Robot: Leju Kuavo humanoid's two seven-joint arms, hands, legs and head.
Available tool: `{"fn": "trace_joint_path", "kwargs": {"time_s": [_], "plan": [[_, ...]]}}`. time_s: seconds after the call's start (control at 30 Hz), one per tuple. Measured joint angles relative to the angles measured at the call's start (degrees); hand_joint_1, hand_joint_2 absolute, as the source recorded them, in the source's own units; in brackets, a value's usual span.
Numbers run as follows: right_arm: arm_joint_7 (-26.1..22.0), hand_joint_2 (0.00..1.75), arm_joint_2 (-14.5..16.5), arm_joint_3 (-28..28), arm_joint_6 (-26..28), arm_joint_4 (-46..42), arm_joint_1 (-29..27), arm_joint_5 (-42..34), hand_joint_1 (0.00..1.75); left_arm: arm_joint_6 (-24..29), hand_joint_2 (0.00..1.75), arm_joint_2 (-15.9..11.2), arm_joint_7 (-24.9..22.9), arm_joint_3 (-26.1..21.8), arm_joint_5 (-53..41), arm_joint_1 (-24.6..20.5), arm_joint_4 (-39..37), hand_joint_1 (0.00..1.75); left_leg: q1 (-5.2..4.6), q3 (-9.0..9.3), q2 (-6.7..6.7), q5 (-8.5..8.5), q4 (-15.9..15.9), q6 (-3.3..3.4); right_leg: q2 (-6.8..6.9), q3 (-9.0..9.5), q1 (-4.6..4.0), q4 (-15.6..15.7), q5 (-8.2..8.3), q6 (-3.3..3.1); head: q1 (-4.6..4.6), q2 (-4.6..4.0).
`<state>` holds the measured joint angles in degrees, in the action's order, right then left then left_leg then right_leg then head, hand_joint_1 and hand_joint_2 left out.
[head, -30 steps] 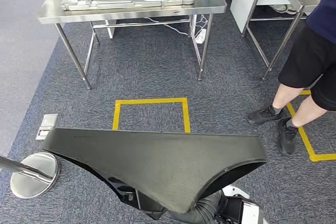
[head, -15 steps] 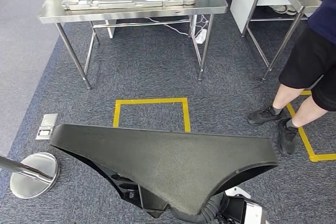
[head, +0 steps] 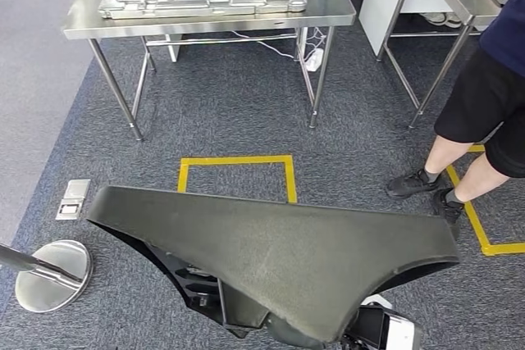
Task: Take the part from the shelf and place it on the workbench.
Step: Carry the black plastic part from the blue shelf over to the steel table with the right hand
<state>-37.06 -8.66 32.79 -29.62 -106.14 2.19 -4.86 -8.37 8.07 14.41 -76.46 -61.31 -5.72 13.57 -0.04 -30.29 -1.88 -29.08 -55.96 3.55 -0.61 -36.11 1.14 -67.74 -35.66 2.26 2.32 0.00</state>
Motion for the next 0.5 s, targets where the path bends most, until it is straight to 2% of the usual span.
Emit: {"fn": "trace_joint_path", "kwargs": {"time_s": [0.03, 0.07, 0.1, 0.17, 0.2, 0.23, 0.27, 0.33, 0.4, 0.47, 0.5], "plan": [[0.01, 1.75, -0.02, -0.02, 0.00, 0.01, -0.11, -0.01, 1.75, 0.00, 1.75, 0.00, -0.02, -0.04, 0.01, 0.05, 0.00, 0.00, 0.07, 0.06, 0.01, -0.12, -0.02, -0.13, 0.03, -1.85, 0.16, -3.20, -0.99, 0.23, 0.00, 0.00], [0.02, 1.75, -0.03, -0.03, -0.01, 0.01, -0.21, -0.02, 1.75, 0.00, 1.75, 0.01, -0.03, -0.07, 0.01, 0.10, 0.00, 0.00, 0.20, 0.17, 0.01, -0.29, -0.05, -0.34, 0.06, -2.96, 0.33, -4.87, -0.94, 0.49, 0.00, 0.00], [0.02, 1.75, -0.04, -0.03, -0.02, 0.01, -0.24, -0.03, 1.75, -0.01, 1.75, 0.02, -0.07, -0.09, 0.01, 0.15, 0.00, 0.00, 0.40, 0.35, -0.02, -0.51, -0.13, -0.64, 0.09, -3.01, 0.49, -4.41, 0.25, 0.80, 0.00, 0.00], [0.02, 1.75, -0.04, -0.03, -0.04, 0.01, -0.21, -0.04, 1.75, -0.03, 1.75, 0.07, -0.14, -0.10, 0.01, 0.18, 0.00, 0.00, 1.00, 0.80, -0.17, -1.35, -0.70, -1.62, 0.08, -0.20, 0.89, 2.06, 4.44, 1.64, 0.00, 0.01], [0.03, 1.75, -0.03, -0.03, -0.04, 0.04, -0.21, -0.04, 1.75, -0.04, 1.75, 0.02, -0.17, -0.11, 0.00, 0.14, 0.00, 0.00, 1.17, 0.84, -0.28, -1.95, -1.29, -2.25, -0.14, 1.27, 0.99, 5.26, 5.75, 1.90, -0.10, 0.01], [0.07, 1.75, -0.02, -0.03, -0.04, 0.07, -0.26, -0.03, 1.75, -0.04, 1.75, -0.04, -0.19, -0.11, -0.01, 0.10, 0.00, 0.00, 1.20, 0.79, -0.38, -2.48, -1.82, -2.80, -0.35, 2.23, 1.06, 7.29, 6.30, 1.70, -0.18, 0.01], [0.10, 1.75, 0.00, -0.03, -0.04, 0.10, -0.34, -0.03, 1.75, -0.04, 1.75, -0.10, -0.19, -0.11, -0.02, 0.07, 0.00, 0.00, 1.13, 0.68, -0.46, -2.87, -2.20, -3.19, -0.55, 2.54, 1.04, 7.92, 6.03, 1.29, -0.21, 0.01], [0.15, 1.75, 0.06, -0.04, -0.04, 0.11, -0.47, -0.04, 1.75, -0.04, 1.75, -0.14, -0.20, -0.10, -0.07, 0.04, 0.00, 0.00, 1.06, 0.61, -0.53, -3.17, -2.42, -3.49, -0.59, 2.40, 0.94, 7.53, 5.45, -0.02, -0.19, 0.02], [0.14, 1.75, 0.11, -0.05, -0.04, 0.05, -0.49, -0.05, 1.75, -0.04, 1.75, -0.13, -0.20, -0.10, -0.09, 0.01, 0.00, 0.00, 1.16, 0.23, 0.03, -3.88, -3.52, -3.75, -0.25, 2.54, 0.96, 7.49, 5.22, -0.73, -0.14, 0.02], [0.13, 1.75, 0.13, -0.05, -0.03, -0.02, -0.50, -0.05, 1.75, -0.04, 1.75, -0.13, -0.19, -0.10, -0.09, -0.09, 0.00, 0.00, 1.15, -2.41, 0.92, -6.37, -8.71, -4.09, 0.28, 2.85, 0.96, 7.53, 4.93, -1.33, -0.13, 0.02], [0.13, 1.75, 0.13, -0.05, -0.02, -0.04, -0.53, -0.06, 1.75, -0.03, 1.75, -0.13, -0.19, -0.10, -0.09, -0.11, 0.00, 0.00, 1.14, -4.70, 1.19, -8.02, -12.84, -4.19, 0.54, 2.99, 0.89, 7.52, 4.74, -1.56, -0.13, 0.02]]}}
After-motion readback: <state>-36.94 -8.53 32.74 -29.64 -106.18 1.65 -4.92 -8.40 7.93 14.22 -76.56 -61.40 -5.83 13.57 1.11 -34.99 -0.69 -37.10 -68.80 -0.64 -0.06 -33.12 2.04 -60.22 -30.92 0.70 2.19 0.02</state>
